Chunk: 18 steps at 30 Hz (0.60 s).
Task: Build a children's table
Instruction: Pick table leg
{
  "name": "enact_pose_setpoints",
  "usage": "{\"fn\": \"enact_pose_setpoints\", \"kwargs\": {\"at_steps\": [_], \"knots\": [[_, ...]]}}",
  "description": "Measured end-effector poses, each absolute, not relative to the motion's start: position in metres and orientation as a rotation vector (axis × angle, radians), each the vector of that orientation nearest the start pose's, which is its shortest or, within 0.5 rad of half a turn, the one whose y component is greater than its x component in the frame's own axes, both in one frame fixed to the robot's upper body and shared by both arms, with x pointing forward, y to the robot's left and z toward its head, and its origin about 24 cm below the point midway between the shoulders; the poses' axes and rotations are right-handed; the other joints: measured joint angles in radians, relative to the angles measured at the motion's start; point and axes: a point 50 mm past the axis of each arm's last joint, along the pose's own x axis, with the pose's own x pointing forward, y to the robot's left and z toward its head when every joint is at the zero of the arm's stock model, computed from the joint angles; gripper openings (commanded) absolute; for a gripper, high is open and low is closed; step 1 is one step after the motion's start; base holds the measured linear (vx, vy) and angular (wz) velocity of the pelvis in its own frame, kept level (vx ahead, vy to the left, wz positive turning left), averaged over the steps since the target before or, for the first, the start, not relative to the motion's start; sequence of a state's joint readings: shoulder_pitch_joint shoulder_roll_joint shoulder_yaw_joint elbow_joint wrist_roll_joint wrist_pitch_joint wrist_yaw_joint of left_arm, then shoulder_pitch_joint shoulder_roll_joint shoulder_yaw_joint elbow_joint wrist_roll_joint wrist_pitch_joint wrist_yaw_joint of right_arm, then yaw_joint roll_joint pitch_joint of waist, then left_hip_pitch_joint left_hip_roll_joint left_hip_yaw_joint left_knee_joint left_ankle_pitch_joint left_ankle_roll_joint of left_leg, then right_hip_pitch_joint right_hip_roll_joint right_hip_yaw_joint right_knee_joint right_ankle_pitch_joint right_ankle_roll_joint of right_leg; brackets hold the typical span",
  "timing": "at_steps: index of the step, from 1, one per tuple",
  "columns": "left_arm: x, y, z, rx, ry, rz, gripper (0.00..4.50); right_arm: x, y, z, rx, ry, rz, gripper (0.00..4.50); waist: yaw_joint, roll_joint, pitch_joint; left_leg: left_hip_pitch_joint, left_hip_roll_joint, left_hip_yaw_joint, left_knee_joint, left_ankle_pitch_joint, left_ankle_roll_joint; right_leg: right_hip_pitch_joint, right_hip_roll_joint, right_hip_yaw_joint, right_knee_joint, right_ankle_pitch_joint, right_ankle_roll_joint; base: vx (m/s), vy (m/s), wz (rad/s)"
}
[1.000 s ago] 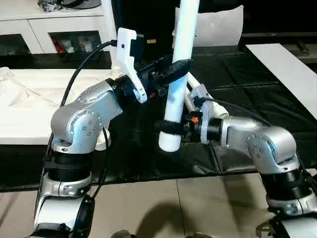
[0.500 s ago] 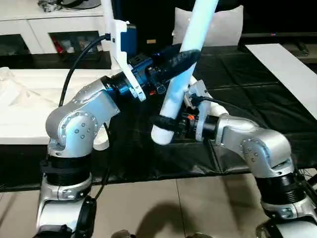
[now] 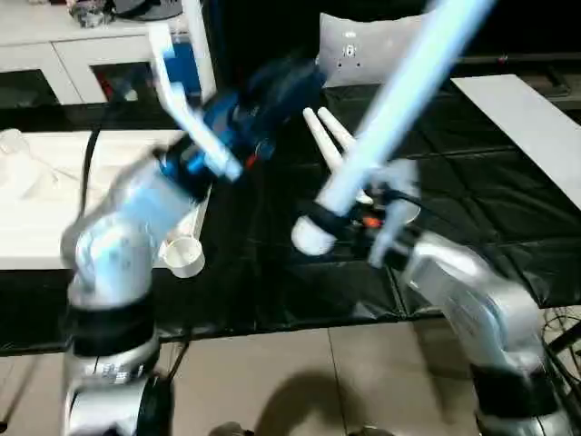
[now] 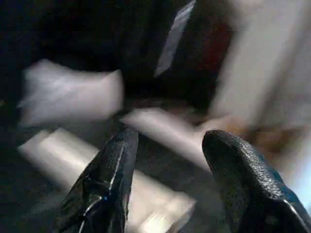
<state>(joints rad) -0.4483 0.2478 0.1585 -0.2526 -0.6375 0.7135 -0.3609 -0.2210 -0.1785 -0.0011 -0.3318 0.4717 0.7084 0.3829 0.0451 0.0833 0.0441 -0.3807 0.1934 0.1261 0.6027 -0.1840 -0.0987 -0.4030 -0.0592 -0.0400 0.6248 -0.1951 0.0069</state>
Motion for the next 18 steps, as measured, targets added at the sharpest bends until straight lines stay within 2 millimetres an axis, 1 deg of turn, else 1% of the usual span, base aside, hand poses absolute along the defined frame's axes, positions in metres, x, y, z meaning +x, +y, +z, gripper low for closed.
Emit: {"fn": "enact_pose_setpoints", "kwargs": {"at_steps": [2,4,5,7,10,13,17,18], "knots": [[0.295,0.151,0.159,-0.247,0.011,-0.582,2.55,0.267,-0.127,0.113,0.217,0.158,0.587,1.92,-0.005,-0.001,0.000,-0.002,0.000,0.000,0.000,0.000,-0.001,-0.001,0.000,0.000,-0.001,0.000,0.001,0.000,0.000,0.00],[0.285,0.157,0.147,-0.156,0.010,-0.486,2.55,0.264,-0.129,0.111,0.226,0.160,0.511,1.92,-0.012,0.000,-0.001,-0.001,0.000,0.000,-0.001,0.000,-0.001,0.000,0.000,0.000,-0.002,0.000,0.001,0.000,0.000,0.00],[0.278,0.160,0.135,-0.121,0.022,-0.427,2.55,0.259,-0.128,0.109,0.231,0.171,0.482,1.92,-0.015,0.001,-0.001,-0.001,0.000,0.000,-0.002,0.000,0.000,0.000,0.000,0.000,-0.003,0.000,0.002,0.000,0.000,0.00],[0.273,0.163,0.120,-0.103,0.062,-0.372,2.55,0.256,-0.129,0.104,0.219,0.201,0.459,1.92,-0.014,0.000,-0.001,-0.003,0.000,-0.001,-0.002,0.000,-0.001,-0.001,0.000,-0.001,-0.004,0.000,0.002,0.000,0.000,0.00],[0.265,0.163,0.106,-0.050,0.092,-0.285,2.55,0.251,-0.129,0.094,0.199,0.241,0.374,1.92,-0.010,-0.003,-0.002,-0.002,0.000,-0.001,-0.003,0.000,0.000,0.000,0.000,0.000,-0.008,0.001,0.003,0.000,0.000,0.00],[0.259,0.158,0.097,-0.049,0.124,-0.265,2.55,0.249,-0.129,0.091,0.160,0.234,0.320,1.92,-0.010,-0.004,-0.002,-0.003,0.000,-0.001,-0.003,0.000,0.000,-0.001,-0.001,0.001,-0.012,0.003,0.007,0.000,0.000,0.00],[0.254,0.153,0.103,-0.068,0.091,-0.239,2.55,0.249,-0.127,0.096,0.154,0.172,0.340,1.92,-0.010,-0.007,-0.004,-0.005,-0.002,0.000,-0.003,-0.001,0.002,0.000,-0.002,0.003,-0.013,0.003,0.008,0.000,0.000,0.00],[0.253,0.151,0.103,-0.075,0.087,-0.234,2.55,0.248,-0.125,0.095,0.165,0.165,0.344,1.92,-0.007,-0.009,-0.004,-0.006,-0.002,0.000,-0.003,-0.001,0.002,0.000,-0.003,0.002,-0.014,0.003,0.009,0.000,0.000,0.00]]}}
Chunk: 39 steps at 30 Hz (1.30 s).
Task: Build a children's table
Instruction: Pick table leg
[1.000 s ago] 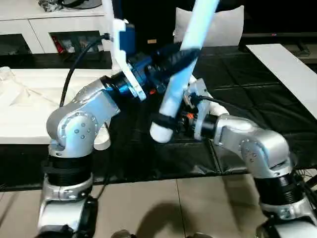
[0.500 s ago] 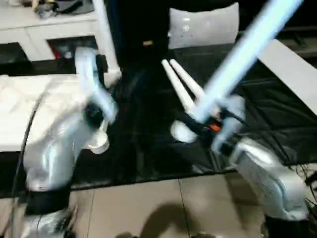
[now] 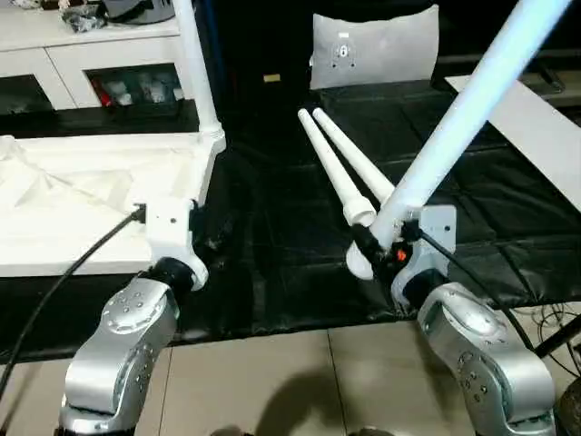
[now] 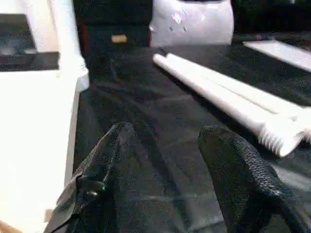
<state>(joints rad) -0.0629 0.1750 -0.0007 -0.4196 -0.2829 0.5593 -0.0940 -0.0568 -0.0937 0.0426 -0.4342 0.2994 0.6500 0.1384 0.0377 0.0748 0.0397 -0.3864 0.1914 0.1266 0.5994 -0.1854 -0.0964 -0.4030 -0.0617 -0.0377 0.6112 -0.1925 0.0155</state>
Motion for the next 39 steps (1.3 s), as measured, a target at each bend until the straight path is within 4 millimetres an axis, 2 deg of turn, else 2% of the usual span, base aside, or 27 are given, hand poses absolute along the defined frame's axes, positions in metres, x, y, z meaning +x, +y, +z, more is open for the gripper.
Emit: {"fn": "enact_pose_setpoints", "kwargs": {"at_steps": [4,6,7,9,11,12,16,19,20,22,24,25,26,27,28,29,30,31,32,33,34,35,36,37,38,39], "knots": [[0.250,0.151,0.100,-0.059,0.095,-0.228,2.55,0.245,-0.128,0.090,0.161,0.177,0.320,1.92,0.015,-0.006,0.000,-0.004,-0.003,0.002,0.003,0.001,0.012,-0.001,-0.007,0.001,-0.001,-0.001,0.002,0.000,0.000,0.00],[0.250,0.151,0.100,-0.056,0.086,-0.223,2.55,0.246,-0.130,0.091,0.155,0.164,0.304,1.92,0.028,-0.008,-0.001,-0.005,-0.017,0.006,0.004,0.004,0.036,-0.001,-0.023,0.003,-0.001,-0.001,0.009,-0.010,0.060,0.08],[0.250,0.151,0.101,-0.055,0.082,-0.218,2.55,0.246,-0.129,0.091,0.159,0.163,0.304,1.92,0.033,-0.009,-0.002,-0.005,-0.021,0.013,0.004,0.004,0.042,0.000,-0.030,0.004,-0.001,-0.001,0.014,-0.013,0.081,0.10],[0.250,0.152,0.101,-0.057,0.076,-0.207,2.55,0.245,-0.126,0.090,0.187,0.171,0.313,1.92,0.041,-0.021,-0.002,-0.004,-0.026,0.027,0.005,0.003,0.054,0.000,-0.039,0.015,-0.004,-0.001,0.015,-0.011,0.089,0.06],[0.249,0.152,0.099,-0.062,0.081,-0.193,2.55,0.245,-0.122,0.088,0.219,0.189,0.339,1.92,0.047,-0.034,-0.005,-0.002,-0.032,0.033,0.006,0.002,0.067,0.001,-0.043,0.023,-0.015,0.000,0.016,-0.001,0.097,0.01],[0.248,0.153,0.097,-0.068,0.085,-0.181,2.55,0.245,-0.121,0.087,0.228,0.195,0.349,1.92,0.048,-0.036,-0.005,-0.003,-0.036,0.036,0.006,0.002,0.074,0.003,-0.047,0.024,-0.022,0.000,0.016,-0.002,0.102,-0.01],[0.244,0.157,0.093,-0.059,0.106,-0.151,2.55,0.244,-0.120,0.084,0.229,0.210,0.358,1.92,0.043,-0.045,-0.004,-0.004,-0.056,0.051,0.006,0.002,0.101,0.007,-0.069,0.029,-0.040,0.000,0.016,-0.029,0.123,-0.02],[0.241,0.158,0.091,-0.053,0.116,-0.148,2.55,0.242,-0.119,0.081,0.242,0.226,0.363,1.92,0.035,-0.043,-0.004,-0.004,-0.062,0.057,0.006,0.001,0.112,0.018,-0.074,0.032,-0.065,0.000,0.017,-0.051,0.110,0.00],[0.240,0.159,0.090,-0.052,0.120,-0.146,2.55,0.242,-0.118,0.081,0.247,0.229,0.365,1.92,0.027,-0.043,-0.004,-0.003,-0.062,0.060,0.006,0.003,0.116,0.022,-0.076,0.029,-0.074,-0.001,0.019,-0.066,0.092,-0.01],[0.240,0.160,0.090,-0.046,0.121,-0.147,2.55,0.242,-0.118,0.080,0.248,0.231,0.367,1.92,0.012,-0.043,-0.003,-0.001,-0.065,0.067,0.006,0.004,0.123,0.022,-0.080,0.024,-0.083,-0.003,0.022,-0.072,0.088,-0.02],[0.241,0.161,0.091,-0.035,0.117,-0.147,2.55,0.242,-0.118,0.081,0.251,0.231,0.377,1.92,-0.014,-0.041,-0.002,0.000,-0.066,0.075,0.003,0.003,0.124,0.026,-0.085,0.020,-0.087,-0.022,0.035,-0.082,0.086,-0.05],[0.242,0.161,0.092,-0.033,0.112,-0.149,2.55,0.242,-0.118,0.082,0.246,0.228,0.387,1.92,-0.024,-0.039,0.000,0.000,-0.066,0.076,0.002,0.003,0.124,0.032,-0.086,0.017,-0.083,-0.030,0.034,-0.088,0.065,-0.04],[0.243,0.160,0.094,-0.030,0.107,-0.151,2.55,0.242,-0.118,0.082,0.242,0.225,0.397,1.92,-0.032,-0.039,0.002,0.000,-0.064,0.079,-0.001,0.003,0.124,0.032,-0.090,0.007,-0.065,-0.048,0.022,-0.129,0.020,0.09],[0.244,0.160,0.095,-0.027,0.102,-0.154,2.55,0.242,-0.118,0.082,0.240,0.225,0.405,1.92,-0.034,-0.039,0.006,0.004,-0.058,0.099,-0.008,0.003,0.124,0.030,-0.096,-0.015,-0.011,-0.081,0.004,-0.129,0.020,0.09],[0.245,0.159,0.096,-0.027,0.096,-0.155,2.55,0.243,-0.119,0.083,0.240,0.225,0.406,1.92,-0.028,-0.055,0.005,0.013,-0.059,0.119,-0.013,0.003,0.124,0.040,-0.093,-0.027,0.040,-0.101,0.002,-0.108,-0.060,0.15],[0.246,0.157,0.097,-0.040,0.088,-0.158,2.55,0.244,-0.120,0.085,0.240,0.214,0.408,1.92,-0.018,-0.075,0.002,0.021,-0.059,0.127,0.002,-0.002,0.122,0.029,-0.087,0.014,0.032,-0.101,0.046,0.066,-0.111,0.19],[0.245,0.154,0.096,-0.051,0.090,-0.164,2.55,0.245,-0.121,0.086,0.231,0.208,0.409,1.92,-0.004,-0.075,0.001,0.004,-0.069,0.082,0.077,-0.029,0.105,0.018,-0.083,0.030,0.036,-0.086,0.069,0.066,-0.111,0.19],[0.242,0.156,0.091,-0.052,0.110,-0.156,2.55,0.248,-0.121,0.088,0.230,0.204,0.413,1.92,0.008,-0.064,0.000,-0.006,-0.085,0.011,0.137,-0.033,0.107,0.018,-0.083,0.033,0.036,-0.079,0.076,0.143,-0.028,-0.19],[0.243,0.156,0.090,-0.049,0.115,-0.156,2.55,0.248,-0.121,0.088,0.239,0.196,0.410,1.92,-0.001,-0.039,0.003,0.000,-0.100,-0.051,0.165,-0.061,0.091,0.016,-0.087,0.023,0.030,-0.076,0.076,-0.019,0.092,-0.17],[0.245,0.154,0.093,-0.048,0.101,-0.163,2.55,0.248,-0.123,0.088,0.238,0.196,0.401,1.92,-0.005,-0.031,0.004,0.014,-0.097,-0.061,0.131,-0.094,0.080,0.007,-0.086,0.025,0.030,-0.067,0.070,-0.019,0.092,-0.17],[0.247,0.153,0.096,-0.047,0.088,-0.169,2.55,0.249,-0.124,0.086,0.239,0.202,0.389,1.92,-0.012,-0.023,0.013,0.017,-0.099,-0.046,0.125,-0.100,0.080,0.009,-0.091,0.026,0.024,-0.056,0.056,-0.139,0.099,0.24],[0.246,0.155,0.094,-0.044,0.097,-0.164,2.55,0.249,-0.125,0.082,0.231,0.218,0.381,1.92,-0.033,-0.022,0.018,0.016,-0.098,-0.038,0.111,-0.091,0.093,0.014,-0.077,0.028,0.004,-0.060,0.022,-0.128,0.108,0.07],[0.245,0.157,0.091,-0.040,0.111,-0.158,2.55,0.248,-0.122,0.082,0.232,0.222,0.391,1.92,-0.044,-0.018,0.020,0.017,-0.098,-0.038,0.099,-0.083,0.101,0.019,-0.071,0.025,0.000,-0.075,-0.017,-0.128,0.108,0.07],[0.245,0.159,0.090,-0.034,0.120,-0.154,2.55,0.248,-0.119,0.083,0.230,0.222,0.405,1.92,-0.051,-0.013,0.022,0.019,-0.099,-0.036,0.089,-0.077,0.106,0.021,-0.066,0.014,0.008,-0.090,-0.042,-0.096,0.139,0.00],[0.245,0.160,0.090,-0.033,0.120,-0.150,2.55,0.247,-0.117,0.084,0.229,0.221,0.418,1.92,-0.058,-0.021,0.019,0.025,-0.104,-0.031,0.073,-0.069,0.114,0.032,-0.058,-0.029,0.042,-0.086,-0.038,-0.063,0.097,-0.01],[0.245,0.160,0.090,-0.033,0.118,-0.148,2.55,0.246,-0.116,0.085,0.228,0.219,0.424,1.92,-0.059,-0.029,0.017,0.030,-0.113,-0.024,0.062,-0.068,0.115,0.050,-0.048,-0.040,0.037,-0.085,-0.034,-0.063,0.097,-0.01]]}}
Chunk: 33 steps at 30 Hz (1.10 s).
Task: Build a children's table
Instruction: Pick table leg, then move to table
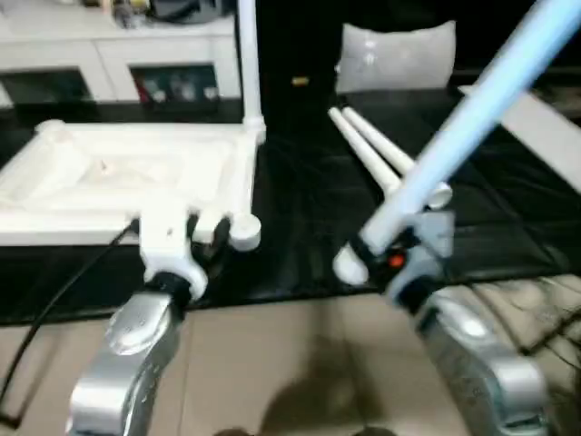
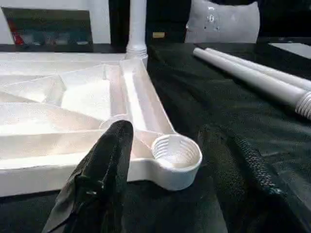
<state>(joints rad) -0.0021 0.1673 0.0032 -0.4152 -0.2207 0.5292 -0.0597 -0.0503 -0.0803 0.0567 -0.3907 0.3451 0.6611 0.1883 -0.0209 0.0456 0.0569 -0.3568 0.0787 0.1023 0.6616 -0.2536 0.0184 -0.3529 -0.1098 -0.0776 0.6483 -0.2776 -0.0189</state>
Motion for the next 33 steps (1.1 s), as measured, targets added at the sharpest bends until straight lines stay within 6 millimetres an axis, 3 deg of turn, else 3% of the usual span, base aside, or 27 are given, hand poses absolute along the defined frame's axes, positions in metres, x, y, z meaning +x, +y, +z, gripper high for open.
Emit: {"fn": "enact_pose_setpoints", "kwargs": {"at_steps": [1,2,3,4,5,6,7,8,9,10,11,12,13,14,15,16,17,18,19,20,22,25,26,28,29,31,33], "knots": [[0.245,0.160,0.091,-0.036,0.115,-0.148,2.55,0.246,-0.118,0.086,0.223,0.216,0.427,1.92,-0.002,-0.008,-0.002,0.001,-0.009,0.004,-0.007,0.000,0.000,0.009,0.004,0.018,-0.014,0.017,0.017,-0.053,0.061,0.05],[0.245,0.157,0.091,-0.048,0.114,-0.154,2.55,0.245,-0.120,0.085,0.221,0.224,0.427,1.92,0.002,-0.023,-0.002,0.007,-0.013,0.025,-0.013,-0.001,0.000,0.002,-0.020,0.029,-0.027,0.026,0.056,-0.046,0.068,0.08],[0.245,0.153,0.090,-0.057,0.116,-0.162,2.55,0.244,-0.121,0.083,0.216,0.235,0.431,1.92,0.004,-0.023,0.003,0.001,-0.013,0.026,0.009,-0.017,-0.008,0.003,-0.025,0.030,-0.038,0.037,0.076,-0.046,0.068,0.08],[0.244,0.152,0.089,-0.057,0.121,-0.166,2.55,0.244,-0.123,0.081,0.208,0.247,0.432,1.92,0.005,-0.017,0.004,-0.004,-0.011,0.006,0.037,-0.040,-0.012,0.003,-0.029,0.030,-0.039,0.040,0.081,0.013,0.114,-0.17],[0.243,0.153,0.088,-0.054,0.124,-0.163,2.55,0.244,-0.123,0.079,0.207,0.261,0.434,1.92,-0.001,-0.003,0.007,-0.010,-0.005,-0.044,0.087,-0.038,-0.019,0.002,-0.040,0.015,-0.039,0.046,0.090,0.022,0.169,-0.29],[0.243,0.154,0.088,-0.050,0.123,-0.162,2.55,0.243,-0.123,0.077,0.205,0.273,0.434,1.92,-0.006,0.007,0.006,0.000,0.013,-0.054,0.075,-0.058,-0.042,-0.001,-0.049,0.003,-0.038,0.047,0.093,0.022,0.169,-0.29],[0.244,0.154,0.089,-0.047,0.121,-0.162,2.55,0.243,-0.123,0.074,0.208,0.285,0.433,1.92,-0.022,0.014,0.006,-0.004,0.009,-0.046,0.069,-0.054,-0.034,0.002,-0.049,0.004,-0.041,0.042,0.090,-0.023,0.155,-0.02],[0.244,0.156,0.089,-0.041,0.122,-0.155,2.55,0.242,-0.121,0.072,0.210,0.298,0.437,1.92,-0.048,0.012,0.008,-0.005,0.001,-0.046,0.058,-0.047,-0.021,-0.011,-0.029,0.023,-0.037,0.011,0.047,-0.009,0.161,0.10],[0.244,0.158,0.088,-0.036,0.124,-0.147,2.55,0.242,-0.117,0.070,0.219,0.305,0.443,1.92,-0.057,0.013,0.009,-0.005,-0.006,-0.045,0.044,-0.038,-0.011,-0.013,-0.024,0.023,-0.021,-0.004,0.021,-0.009,0.161,0.10],[0.244,0.160,0.089,-0.034,0.124,-0.140,2.55,0.242,-0.115,0.070,0.225,0.305,0.449,1.92,-0.059,0.007,0.008,0.001,-0.013,-0.045,0.033,-0.031,-0.001,-0.015,-0.010,0.010,-0.001,-0.003,0.017,0.003,0.155,-0.03],[0.244,0.160,0.089,-0.034,0.123,-0.138,2.55,0.243,-0.114,0.071,0.224,0.302,0.450,1.92,-0.056,-0.001,0.002,0.004,-0.026,-0.037,0.017,-0.023,0.007,-0.006,0.012,0.004,0.007,0.009,0.016,0.011,0.092,-0.07],[0.244,0.160,0.089,-0.031,0.122,-0.137,2.55,0.245,-0.114,0.073,0.222,0.292,0.452,1.92,-0.052,-0.015,-0.004,0.003,-0.042,-0.024,0.006,-0.015,0.017,0.000,0.022,0.014,-0.006,0.029,0.027,0.011,0.092,-0.07],[0.244,0.159,0.088,-0.027,0.124,-0.138,2.55,0.246,-0.118,0.075,0.216,0.284,0.443,1.92,-0.046,-0.024,-0.009,-0.004,-0.052,-0.016,0.005,-0.008,0.028,0.004,0.010,0.038,-0.015,0.047,0.064,0.011,0.073,0.11],[0.244,0.153,0.088,-0.031,0.126,-0.162,2.55,0.246,-0.124,0.074,0.211,0.289,0.423,1.92,-0.020,-0.015,-0.009,-0.018,-0.047,-0.004,0.016,-0.013,0.027,-0.001,0.003,0.046,-0.026,0.056,0.068,0.007,0.114,0.08],[0.243,0.151,0.087,-0.034,0.129,-0.164,2.55,0.247,-0.129,0.073,0.205,0.297,0.405,1.92,-0.001,-0.007,-0.011,-0.031,-0.039,-0.028,0.048,-0.015,0.024,-0.002,0.002,0.048,-0.033,0.061,0.072,0.007,0.114,0.08],[0.242,0.153,0.087,-0.028,0.137,-0.150,2.55,0.247,-0.131,0.072,0.208,0.307,0.396,1.92,0.010,-0.005,-0.011,-0.032,-0.016,-0.048,0.057,-0.018,0.013,-0.002,0.001,0.047,-0.035,0.063,0.074,0.013,0.126,-0.16],[0.241,0.155,0.087,-0.020,0.142,-0.131,2.55,0.246,-0.130,0.071,0.217,0.313,0.397,1.92,0.013,0.006,-0.013,-0.031,0.011,-0.038,0.039,-0.030,-0.036,0.003,-0.004,0.039,-0.039,0.062,0.071,-0.005,0.094,0.11],[0.241,0.157,0.087,-0.009,0.143,-0.114,2.55,0.245,-0.129,0.070,0.224,0.320,0.400,1.92,0.011,-0.001,-0.013,-0.024,0.007,-0.030,0.031,-0.026,-0.023,-0.011,0.007,0.048,-0.036,0.060,0.033,-0.005,0.094,0.11],[0.239,0.161,0.087,-0.004,0.146,-0.097,2.55,0.245,-0.124,0.069,0.233,0.326,0.418,1.92,0.013,-0.001,-0.011,-0.027,0.006,-0.031,0.029,-0.018,-0.014,-0.013,0.016,0.055,-0.032,0.057,-0.010,-0.008,0.122,0.17],[0.238,0.164,0.087,-0.003,0.144,-0.082,2.55,0.244,-0.117,0.069,0.251,0.334,0.451,1.92,0.019,-0.005,-0.010,-0.029,0.002,-0.031,0.028,-0.017,-0.013,-0.013,0.020,0.061,-0.033,0.055,-0.027,-0.006,0.122,0.02],[0.239,0.165,0.090,-0.014,0.120,-0.078,2.55,0.244,-0.114,0.070,0.257,0.335,0.475,1.92,0.032,-0.015,-0.010,-0.030,-0.006,-0.031,0.027,-0.018,-0.014,-0.011,0.014,0.065,-0.042,0.058,-0.017,-0.012,0.097,0.06],[0.239,0.166,0.092,-0.020,0.101,-0.074,2.55,0.245,-0.115,0.072,0.249,0.330,0.478,1.92,0.037,-0.025,-0.009,-0.026,-0.010,-0.030,0.021,-0.020,-0.012,-0.003,-0.003,0.065,-0.056,0.051,0.059,0.000,0.000,0.00],[0.239,0.166,0.092,-0.022,0.101,-0.073,2.55,0.246,-0.116,0.073,0.242,0.327,0.479,1.92,0.031,-0.027,-0.005,-0.015,-0.009,-0.030,0.011,-0.020,-0.012,0.005,-0.003,0.063,-0.063,0.037,0.081,0.000,0.000,0.00],[0.239,0.166,0.092,-0.023,0.099,-0.073,2.55,0.247,-0.117,0.074,0.230,0.320,0.481,1.92,0.015,-0.023,0.004,0.008,-0.007,-0.027,-0.015,-0.021,-0.014,0.024,-0.002,0.056,-0.078,0.018,0.083,0.000,0.000,0.00],[0.240,0.166,0.093,-0.023,0.096,-0.075,2.55,0.248,-0.118,0.076,0.226,0.315,0.480,1.92,-0.001,-0.020,0.007,0.024,-0.002,-0.026,-0.030,-0.022,-0.016,0.037,-0.002,0.042,-0.087,0.004,0.076,0.031,-0.055,-0.05],[0.241,0.164,0.095,-0.023,0.087,-0.086,2.55,0.249,-0.120,0.076,0.224,0.312,0.470,1.92,-0.015,-0.013,0.010,0.024,0.005,-0.039,-0.041,-0.024,-0.020,0.071,-0.008,0.010,-0.111,-0.007,0.083,0.046,-0.042,0.03],[0.245,0.157,0.101,-0.021,0.064,-0.118,2.55,0.250,-0.124,0.077,0.213,0.309,0.457,1.92,-0.029,-0.015,0.010,0.019,0.015,-0.038,-0.039,-0.026,-0.018,0.089,-0.017,-0.025,-0.127,-0.008,0.085,0.076,-0.018,0.34]]}}
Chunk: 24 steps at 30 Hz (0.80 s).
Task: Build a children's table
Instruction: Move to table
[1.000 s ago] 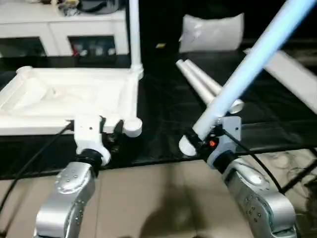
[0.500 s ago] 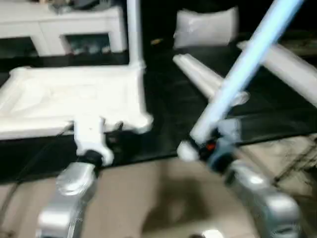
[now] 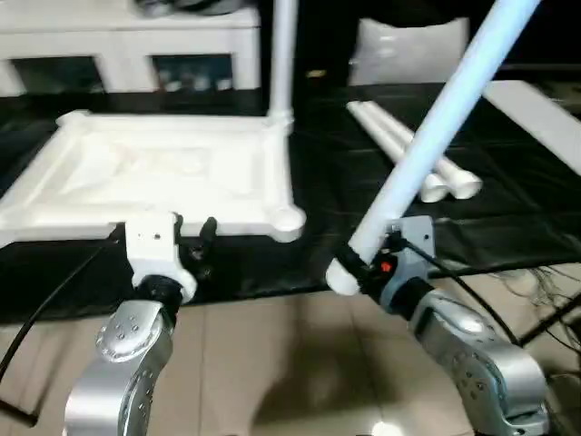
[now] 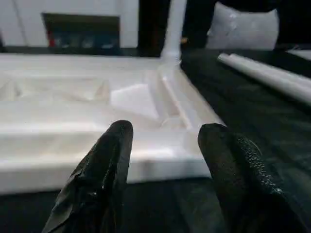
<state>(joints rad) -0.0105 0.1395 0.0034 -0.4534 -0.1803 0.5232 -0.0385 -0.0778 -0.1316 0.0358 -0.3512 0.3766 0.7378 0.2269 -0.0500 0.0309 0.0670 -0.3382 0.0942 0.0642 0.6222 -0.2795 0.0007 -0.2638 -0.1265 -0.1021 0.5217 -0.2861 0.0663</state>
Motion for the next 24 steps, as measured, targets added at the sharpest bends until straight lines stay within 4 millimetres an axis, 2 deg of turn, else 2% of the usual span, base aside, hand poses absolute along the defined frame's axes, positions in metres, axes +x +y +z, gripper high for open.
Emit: {"fn": "enact_pose_setpoints", "kwargs": {"at_steps": [2,3,4,5,6,7,8,9,10,11,12,13,14,15,16,17,18,19,20,21,22,23,24], "knots": [[0.245,0.154,0.101,-0.020,0.063,-0.137,2.55,0.250,-0.128,0.077,0.209,0.303,0.442,1.92,-0.001,0.005,-0.003,-0.013,0.021,0.010,0.018,0.000,0.007,0.014,-0.003,-0.024,-0.006,0.000,0.000,0.092,-0.010,0.49],[0.245,0.154,0.100,-0.020,0.067,-0.137,2.55,0.250,-0.127,0.077,0.208,0.304,0.445,1.92,0.002,0.006,-0.003,-0.017,0.026,0.015,0.025,0.003,0.011,0.029,-0.004,-0.036,-0.011,0.001,0.002,0.104,0.004,0.53],[0.245,0.154,0.100,-0.019,0.068,-0.136,2.55,0.250,-0.127,0.077,0.206,0.304,0.448,1.92,0.006,0.006,-0.004,-0.021,0.024,0.012,0.026,0.004,0.014,0.043,-0.005,-0.046,-0.022,0.001,0.002,0.146,0.024,0.68],[0.245,0.156,0.100,-0.015,0.069,-0.128,2.55,0.251,-0.125,0.079,0.201,0.298,0.455,1.92,0.004,0.005,-0.005,-0.011,0.003,-0.014,0.019,0.001,0.021,0.053,0.002,-0.048,-0.028,-0.003,-0.003,0.238,0.040,0.77],[0.245,0.159,0.098,-0.007,0.075,-0.117,2.55,0.252,-0.120,0.080,0.203,0.293,0.477,1.92,0.000,0.006,-0.003,-0.005,-0.020,-0.038,0.012,-0.001,0.026,0.048,0.006,-0.037,0.001,-0.029,-0.032,0.238,0.040,0.77],[0.244,0.162,0.097,0.001,0.081,-0.106,2.55,0.252,-0.113,0.082,0.204,0.287,0.508,1.92,-0.003,0.000,-0.004,0.004,-0.038,-0.057,0.009,-0.006,0.034,0.016,0.021,-0.015,0.095,-0.055,-0.035,0.279,0.020,0.67],[0.245,0.165,0.096,0.009,0.087,-0.095,2.55,0.251,-0.110,0.083,0.198,0.285,0.537,1.92,-0.007,0.002,-0.005,0.021,-0.057,-0.087,0.009,-0.014,0.044,-0.023,0.063,0.009,0.207,-0.071,-0.026,0.235,-0.021,0.72],[0.245,0.165,0.096,0.011,0.085,-0.097,2.55,0.251,-0.110,0.083,0.196,0.284,0.541,1.92,-0.005,0.003,-0.007,0.032,-0.069,-0.096,0.007,-0.021,0.049,-0.057,0.092,0.019,0.235,-0.074,-0.024,0.235,-0.021,0.72],[0.245,0.164,0.097,0.012,0.080,-0.102,2.55,0.252,-0.111,0.084,0.192,0.274,0.539,1.92,-0.005,-0.009,-0.011,0.042,-0.092,-0.106,0.003,-0.026,0.047,-0.097,0.110,0.039,0.242,-0.072,-0.021,0.198,-0.036,0.78],[0.245,0.163,0.098,0.013,0.079,-0.114,2.55,0.252,-0.111,0.085,0.197,0.257,0.533,1.92,0.002,-0.035,-0.016,0.056,-0.119,-0.086,-0.004,-0.037,0.038,-0.142,0.109,0.069,0.207,-0.051,-0.042,0.214,-0.056,0.54],[0.245,0.163,0.097,0.013,0.080,-0.121,2.55,0.253,-0.111,0.087,0.204,0.243,0.529,1.92,0.018,-0.059,-0.013,0.075,-0.137,-0.054,-0.007,-0.050,0.035,-0.148,0.096,0.089,0.146,-0.007,-0.066,0.214,-0.056,0.54],[0.245,0.161,0.095,0.009,0.088,-0.134,2.55,0.252,-0.112,0.086,0.208,0.240,0.519,1.92,0.031,-0.076,-0.010,0.098,-0.146,-0.035,0.004,-0.068,0.035,-0.133,0.089,0.114,0.144,0.058,-0.082,0.244,-0.112,0.29],[0.245,0.152,0.094,-0.009,0.092,-0.184,2.55,0.252,-0.119,0.083,0.199,0.249,0.483,1.92,0.055,-0.056,-0.007,0.096,-0.121,0.001,0.065,-0.090,0.079,-0.112,0.104,0.116,0.145,0.035,-0.089,0.249,-0.075,0.05],[0.245,0.147,0.095,-0.012,0.088,-0.222,2.55,0.253,-0.124,0.082,0.185,0.253,0.451,1.92,0.068,-0.046,-0.006,0.078,-0.112,0.000,0.115,-0.090,0.078,-0.096,0.108,0.117,0.139,0.028,-0.092,0.249,-0.075,0.05],[0.245,0.145,0.097,-0.013,0.081,-0.247,2.55,0.254,-0.128,0.082,0.175,0.251,0.424,1.92,0.078,-0.043,-0.007,0.056,-0.107,-0.001,0.152,-0.083,0.066,-0.080,0.108,0.116,0.132,0.024,-0.098,0.236,-0.008,-0.04],[0.246,0.143,0.098,-0.014,0.073,-0.272,2.55,0.255,-0.132,0.083,0.166,0.242,0.403,1.92,0.084,-0.039,-0.009,0.033,-0.093,-0.003,0.159,-0.074,0.050,-0.062,0.109,0.115,0.121,0.019,-0.101,0.202,-0.006,-0.01],[0.246,0.141,0.100,-0.011,0.062,-0.300,2.55,0.255,-0.136,0.084,0.155,0.230,0.380,1.92,0.088,-0.033,-0.010,-0.002,-0.068,-0.004,0.148,-0.056,0.025,-0.041,0.112,0.111,0.113,0.009,-0.101,0.202,-0.006,-0.01],[0.246,0.140,0.100,-0.013,0.058,-0.319,2.55,0.255,-0.138,0.085,0.147,0.225,0.368,1.92,0.093,-0.026,-0.012,-0.026,-0.044,-0.005,0.130,-0.041,0.009,-0.026,0.119,0.108,0.107,0.000,-0.100,0.190,0.026,-0.07],[0.245,0.136,0.100,-0.023,0.057,-0.346,2.55,0.254,-0.141,0.087,0.137,0.210,0.356,1.92,0.096,0.003,-0.015,-0.038,-0.004,-0.004,0.067,-0.013,-0.013,-0.007,0.148,0.113,0.097,-0.009,-0.094,0.191,0.092,-0.25],[0.245,0.135,0.100,-0.028,0.059,-0.359,2.55,0.252,-0.142,0.090,0.136,0.193,0.352,1.92,0.107,0.034,-0.014,-0.028,0.040,-0.006,0.019,0.038,-0.051,0.001,0.173,0.116,0.097,-0.018,-0.082,0.191,0.092,-0.25],[0.243,0.137,0.097,-0.022,0.069,-0.357,2.55,0.250,-0.139,0.090,0.152,0.189,0.354,1.92,0.100,0.039,-0.013,-0.018,0.047,0.006,0.030,0.047,-0.050,0.002,0.167,0.117,0.118,-0.036,-0.076,0.188,0.171,-0.55],[0.243,0.140,0.096,-0.018,0.074,-0.349,2.55,0.247,-0.134,0.089,0.167,0.186,0.364,1.92,0.093,0.020,-0.016,-0.010,0.041,0.030,0.029,0.034,-0.043,-0.023,0.139,0.107,0.174,-0.054,-0.077,0.206,0.151,-0.58],[0.244,0.141,0.094,-0.025,0.081,-0.341,2.55,0.243,-0.134,0.089,0.165,0.187,0.366,1.92,0.084,0.016,-0.019,-0.002,0.044,0.049,0.028,0.022,-0.038,-0.063,0.114,0.084,0.223,-0.054,-0.069,0.206,0.151,-0.58]]}}
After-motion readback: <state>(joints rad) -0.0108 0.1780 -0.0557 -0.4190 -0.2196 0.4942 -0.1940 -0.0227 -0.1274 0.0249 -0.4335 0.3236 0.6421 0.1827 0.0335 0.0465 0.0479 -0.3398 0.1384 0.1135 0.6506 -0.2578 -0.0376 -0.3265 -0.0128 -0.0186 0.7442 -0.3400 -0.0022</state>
